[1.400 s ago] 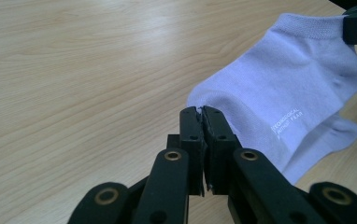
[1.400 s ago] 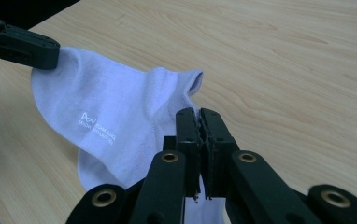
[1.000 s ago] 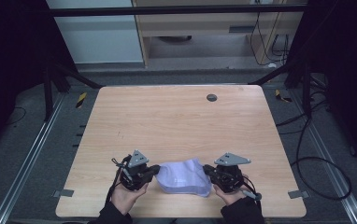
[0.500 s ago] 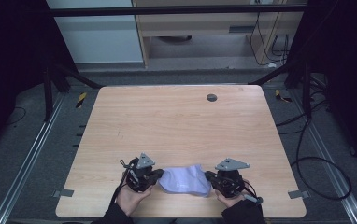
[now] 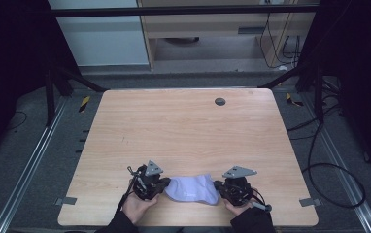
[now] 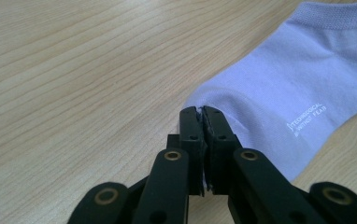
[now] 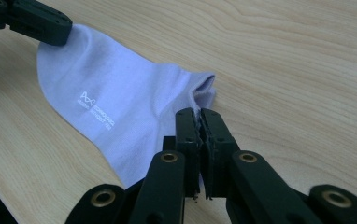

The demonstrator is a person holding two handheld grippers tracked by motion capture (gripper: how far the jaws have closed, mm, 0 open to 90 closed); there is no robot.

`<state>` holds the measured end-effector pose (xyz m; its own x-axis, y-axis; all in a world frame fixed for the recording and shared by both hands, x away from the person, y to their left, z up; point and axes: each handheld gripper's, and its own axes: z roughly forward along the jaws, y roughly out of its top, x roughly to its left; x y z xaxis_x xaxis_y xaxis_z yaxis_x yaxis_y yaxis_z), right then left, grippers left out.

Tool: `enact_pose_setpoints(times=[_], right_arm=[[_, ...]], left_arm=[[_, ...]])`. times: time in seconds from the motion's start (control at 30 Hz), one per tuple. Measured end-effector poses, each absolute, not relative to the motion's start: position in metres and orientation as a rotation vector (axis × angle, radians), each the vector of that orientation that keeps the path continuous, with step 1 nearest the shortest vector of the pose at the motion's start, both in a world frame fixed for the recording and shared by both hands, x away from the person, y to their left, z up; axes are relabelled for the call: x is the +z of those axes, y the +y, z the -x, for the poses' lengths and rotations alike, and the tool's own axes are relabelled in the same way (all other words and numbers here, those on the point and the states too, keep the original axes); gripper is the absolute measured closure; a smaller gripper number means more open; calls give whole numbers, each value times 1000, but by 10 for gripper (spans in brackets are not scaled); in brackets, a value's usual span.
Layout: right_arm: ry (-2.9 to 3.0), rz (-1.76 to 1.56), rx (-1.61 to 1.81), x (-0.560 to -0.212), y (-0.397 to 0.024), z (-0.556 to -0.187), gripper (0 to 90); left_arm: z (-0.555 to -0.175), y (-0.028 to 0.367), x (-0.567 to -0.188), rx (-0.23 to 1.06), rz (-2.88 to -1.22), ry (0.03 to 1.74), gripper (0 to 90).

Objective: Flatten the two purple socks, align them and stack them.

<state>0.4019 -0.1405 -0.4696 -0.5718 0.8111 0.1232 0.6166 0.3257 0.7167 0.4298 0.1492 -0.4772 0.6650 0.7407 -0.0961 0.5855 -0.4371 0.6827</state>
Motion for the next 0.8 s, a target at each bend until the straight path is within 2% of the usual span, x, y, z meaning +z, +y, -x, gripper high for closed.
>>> enact_pose_setpoints(times=[0.13,0.37,0.53,0.7,0.8], right_arm=[[2340,-1299,1064,-472,-141,-402,869],[2286,-1268,1093,-470,-143,-401,774],[2261,-1199,1174,-467,-139,-401,796],[2335,-1171,1178,-480,-127,-406,894],[2385,-1176,1130,-490,-124,-409,900]], left_arm=[[-430,149,-479,280,-2186,1016,855],[-427,154,-466,326,-2106,1015,709],[-423,146,-459,352,-2071,960,730],[-424,126,-475,338,-2137,930,789],[-424,121,-486,334,-2189,923,813]])
